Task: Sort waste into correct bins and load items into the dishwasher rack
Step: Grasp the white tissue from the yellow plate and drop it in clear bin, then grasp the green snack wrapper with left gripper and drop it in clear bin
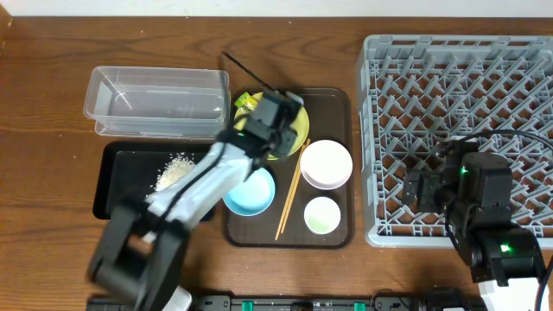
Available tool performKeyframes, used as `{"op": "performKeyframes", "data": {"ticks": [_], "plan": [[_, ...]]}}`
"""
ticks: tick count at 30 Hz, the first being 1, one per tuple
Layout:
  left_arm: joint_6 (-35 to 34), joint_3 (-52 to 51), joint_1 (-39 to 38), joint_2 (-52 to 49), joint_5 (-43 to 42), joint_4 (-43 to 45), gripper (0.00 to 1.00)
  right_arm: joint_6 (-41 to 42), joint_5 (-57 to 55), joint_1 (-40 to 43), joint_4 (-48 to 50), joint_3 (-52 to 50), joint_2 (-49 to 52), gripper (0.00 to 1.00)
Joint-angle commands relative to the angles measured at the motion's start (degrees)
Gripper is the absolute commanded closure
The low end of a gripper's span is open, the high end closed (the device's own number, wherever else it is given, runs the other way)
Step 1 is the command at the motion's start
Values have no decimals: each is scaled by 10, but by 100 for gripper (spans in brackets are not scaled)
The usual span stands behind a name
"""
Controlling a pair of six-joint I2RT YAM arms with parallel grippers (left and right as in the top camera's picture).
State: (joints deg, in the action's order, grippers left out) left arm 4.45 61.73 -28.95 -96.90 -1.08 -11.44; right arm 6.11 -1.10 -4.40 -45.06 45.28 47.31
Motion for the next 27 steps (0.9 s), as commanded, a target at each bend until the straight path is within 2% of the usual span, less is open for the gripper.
{"op": "performKeyframes", "data": {"ticks": [1, 5, 13, 15, 19, 22, 24, 27], "plan": [[-20, 4, 41, 65, 7, 6, 94, 5, -4, 4, 0, 12, 0, 1], [-25, 4, 111, 94, 7, 17, 94, 5, -4, 4, 0, 12, 0, 1], [-52, 4, 236, 73, 7, 35, 92, 5, -4, 4, 0, 12, 0, 1], [-52, 4, 249, 67, 7, 38, 83, 5, -4, 4, 0, 12, 0, 1], [-52, 4, 257, 67, 3, 43, 51, 5, -4, 4, 0, 12, 0, 1], [-64, 4, 250, 70, -3, 45, 50, 5, -4, 4, 0, 12, 0, 1], [-81, 4, 241, 71, -39, 42, 50, 5, -4, 4, 0, 12, 0, 1], [-150, 4, 219, 71, -98, 30, 50, 5, -4, 4, 0, 12, 0, 1]]}}
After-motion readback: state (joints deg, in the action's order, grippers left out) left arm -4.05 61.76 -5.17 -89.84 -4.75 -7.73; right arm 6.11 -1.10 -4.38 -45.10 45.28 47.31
